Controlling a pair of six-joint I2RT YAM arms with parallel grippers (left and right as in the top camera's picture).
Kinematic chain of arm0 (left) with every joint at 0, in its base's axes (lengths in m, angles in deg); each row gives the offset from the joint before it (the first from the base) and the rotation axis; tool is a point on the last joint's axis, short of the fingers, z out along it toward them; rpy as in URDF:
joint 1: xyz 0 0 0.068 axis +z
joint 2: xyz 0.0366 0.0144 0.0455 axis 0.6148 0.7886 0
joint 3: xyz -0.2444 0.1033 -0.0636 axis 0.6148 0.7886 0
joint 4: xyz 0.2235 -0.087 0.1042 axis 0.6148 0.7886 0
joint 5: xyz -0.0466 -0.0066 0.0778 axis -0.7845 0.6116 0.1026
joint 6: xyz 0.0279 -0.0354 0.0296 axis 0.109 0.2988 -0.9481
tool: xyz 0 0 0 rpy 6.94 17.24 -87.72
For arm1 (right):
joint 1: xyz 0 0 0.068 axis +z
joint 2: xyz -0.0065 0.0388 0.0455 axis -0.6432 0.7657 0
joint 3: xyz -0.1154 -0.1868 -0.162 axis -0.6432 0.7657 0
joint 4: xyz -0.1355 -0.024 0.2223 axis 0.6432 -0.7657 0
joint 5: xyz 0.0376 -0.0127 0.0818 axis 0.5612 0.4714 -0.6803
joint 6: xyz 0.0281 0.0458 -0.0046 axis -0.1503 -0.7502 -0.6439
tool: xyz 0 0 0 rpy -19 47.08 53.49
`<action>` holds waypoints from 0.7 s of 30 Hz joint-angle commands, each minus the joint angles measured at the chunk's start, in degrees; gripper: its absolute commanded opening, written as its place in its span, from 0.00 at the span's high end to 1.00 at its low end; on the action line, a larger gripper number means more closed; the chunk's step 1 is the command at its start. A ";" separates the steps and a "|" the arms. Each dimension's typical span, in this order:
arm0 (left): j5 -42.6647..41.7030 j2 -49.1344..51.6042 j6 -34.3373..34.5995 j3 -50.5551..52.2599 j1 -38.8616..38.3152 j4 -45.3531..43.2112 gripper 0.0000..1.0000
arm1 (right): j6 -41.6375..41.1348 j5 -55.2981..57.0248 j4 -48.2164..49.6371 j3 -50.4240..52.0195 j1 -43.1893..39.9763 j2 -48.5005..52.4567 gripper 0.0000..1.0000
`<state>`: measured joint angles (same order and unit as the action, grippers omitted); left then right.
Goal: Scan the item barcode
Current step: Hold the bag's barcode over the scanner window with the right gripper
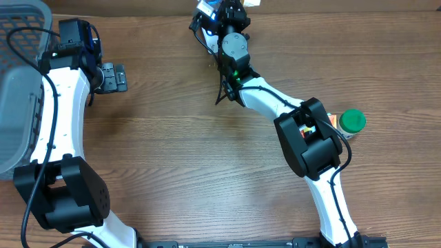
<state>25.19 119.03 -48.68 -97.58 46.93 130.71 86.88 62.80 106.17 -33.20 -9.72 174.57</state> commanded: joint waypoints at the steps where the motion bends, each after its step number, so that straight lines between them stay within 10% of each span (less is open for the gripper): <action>1: 0.33 0.04 -1.07 -0.98 -0.02 -0.15 0.00 | -0.15 -2.64 0.98 -0.74 -1.18 1.90 0.96; 21: 0.33 0.04 -1.07 -0.98 -0.02 -0.24 0.00 | -4.72 -4.98 5.40 -7.93 -3.30 7.96 0.96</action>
<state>25.19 119.03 -48.68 -97.58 46.93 130.69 84.61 58.69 111.33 -37.79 -12.78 180.23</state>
